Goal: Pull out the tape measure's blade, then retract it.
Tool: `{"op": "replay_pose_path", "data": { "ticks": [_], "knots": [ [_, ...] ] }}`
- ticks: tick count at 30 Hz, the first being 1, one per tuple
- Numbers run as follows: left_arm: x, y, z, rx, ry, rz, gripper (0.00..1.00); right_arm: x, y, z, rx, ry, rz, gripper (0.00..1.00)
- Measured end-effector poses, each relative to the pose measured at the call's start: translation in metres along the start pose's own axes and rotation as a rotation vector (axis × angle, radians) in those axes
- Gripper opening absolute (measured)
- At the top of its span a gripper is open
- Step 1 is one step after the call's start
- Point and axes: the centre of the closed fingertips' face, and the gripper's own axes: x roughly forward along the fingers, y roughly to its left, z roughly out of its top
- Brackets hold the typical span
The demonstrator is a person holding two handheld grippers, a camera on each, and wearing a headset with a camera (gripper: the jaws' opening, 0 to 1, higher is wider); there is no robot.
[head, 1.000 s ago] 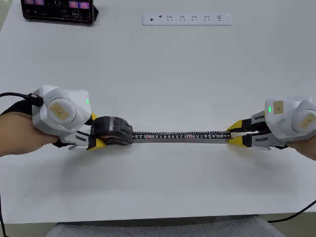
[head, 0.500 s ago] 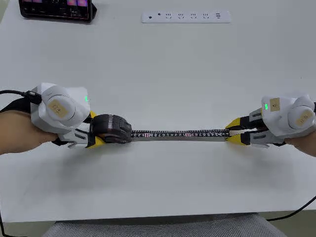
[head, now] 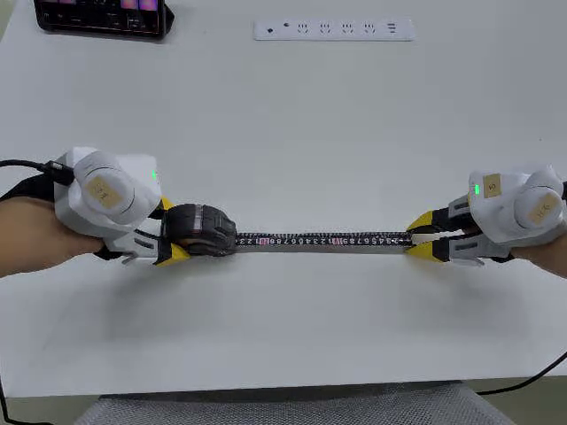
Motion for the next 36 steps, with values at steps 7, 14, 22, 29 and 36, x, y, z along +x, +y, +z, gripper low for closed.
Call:
{"op": "replay_pose_path", "data": {
  "ticks": [7,14,22,29,36],
  "knots": [
    [0.0,-0.002,0.0,-0.003,-0.001,-0.009,0.33,0.001,0.0,0.003,0.01,-0.006,-0.005,0.16],
    [-0.001,-0.003,0.001,-0.029,-0.014,-0.011,0.39,0.0,0.0,0.009,0.068,-0.026,-0.014,0.23],
    [-0.004,-0.004,0.004,-0.044,-0.031,-0.005,0.45,-0.001,0.002,0.013,0.103,-0.042,-0.021,0.27],
    [-0.011,-0.003,0.01,-0.106,-0.076,0.023,0.55,-0.002,0.004,0.02,0.166,-0.077,-0.046,0.36],
    [-0.014,-0.006,0.009,-0.124,-0.093,0.035,0.56,-0.001,0.007,0.019,0.169,-0.073,-0.052,0.38]
  ]
}}
